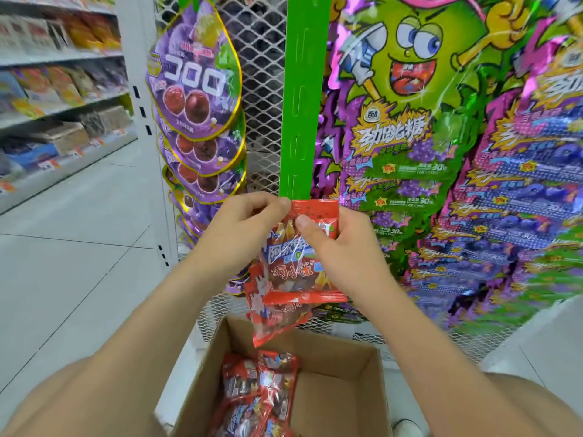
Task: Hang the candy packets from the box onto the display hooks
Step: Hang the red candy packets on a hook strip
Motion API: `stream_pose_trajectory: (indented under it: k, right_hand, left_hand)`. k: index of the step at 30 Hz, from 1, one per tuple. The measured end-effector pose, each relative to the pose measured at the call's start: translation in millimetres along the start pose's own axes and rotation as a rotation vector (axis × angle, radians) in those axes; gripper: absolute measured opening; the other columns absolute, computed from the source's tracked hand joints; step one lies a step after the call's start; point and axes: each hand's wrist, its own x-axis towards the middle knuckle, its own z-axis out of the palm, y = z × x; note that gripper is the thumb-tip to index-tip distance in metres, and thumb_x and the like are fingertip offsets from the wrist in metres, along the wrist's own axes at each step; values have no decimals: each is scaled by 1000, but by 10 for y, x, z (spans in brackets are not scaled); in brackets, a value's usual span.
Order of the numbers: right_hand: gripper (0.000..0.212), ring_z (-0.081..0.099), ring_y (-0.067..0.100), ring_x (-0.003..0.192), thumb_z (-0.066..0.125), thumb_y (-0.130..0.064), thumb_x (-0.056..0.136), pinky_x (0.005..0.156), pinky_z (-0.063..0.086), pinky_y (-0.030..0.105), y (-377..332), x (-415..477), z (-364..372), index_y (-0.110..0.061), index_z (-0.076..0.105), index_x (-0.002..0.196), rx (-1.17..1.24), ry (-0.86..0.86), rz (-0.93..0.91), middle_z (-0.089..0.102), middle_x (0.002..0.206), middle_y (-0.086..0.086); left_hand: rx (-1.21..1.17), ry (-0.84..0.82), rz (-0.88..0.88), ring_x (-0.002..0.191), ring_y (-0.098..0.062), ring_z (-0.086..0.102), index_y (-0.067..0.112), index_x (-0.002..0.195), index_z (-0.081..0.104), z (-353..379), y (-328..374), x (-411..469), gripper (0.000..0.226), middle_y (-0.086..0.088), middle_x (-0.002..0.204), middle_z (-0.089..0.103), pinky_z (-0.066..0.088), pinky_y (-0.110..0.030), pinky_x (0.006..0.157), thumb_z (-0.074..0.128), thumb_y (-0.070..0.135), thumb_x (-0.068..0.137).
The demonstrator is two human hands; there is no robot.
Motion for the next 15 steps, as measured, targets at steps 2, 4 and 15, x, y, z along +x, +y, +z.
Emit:
stream_pose_trajectory:
  k: [2,4,15]
  right_hand:
    - [34,52,33,66,62,-50,94,71,55,57,-12,-15,20,-16,69,91,10,11,11,60,70,8]
    - [38,42,18,60,61,-44,100,65,49,51,-19,-26,26,-11,59,81,21,27,35,46,61,-7]
    - [53,46,16,52,60,-48,103,53,27,33,-13,-183,-59,-22,48,59,-390,39,41,45,48,-7]
  left_hand:
    - [-12,-11,-17,77,-13,54,9,87,70,0,-7,-10,33,-9,84,62,43,-28,70,62,35,106]
    - [-37,-44,-40,79,-17,53,8,87,68,4,-21,-5,33,-9,87,60,41,-31,72,63,35,106]
    - [259,-46,174,71,-6,50,17,92,65,41,-265,47,23,9,75,61,39,-36,69,51,22,110]
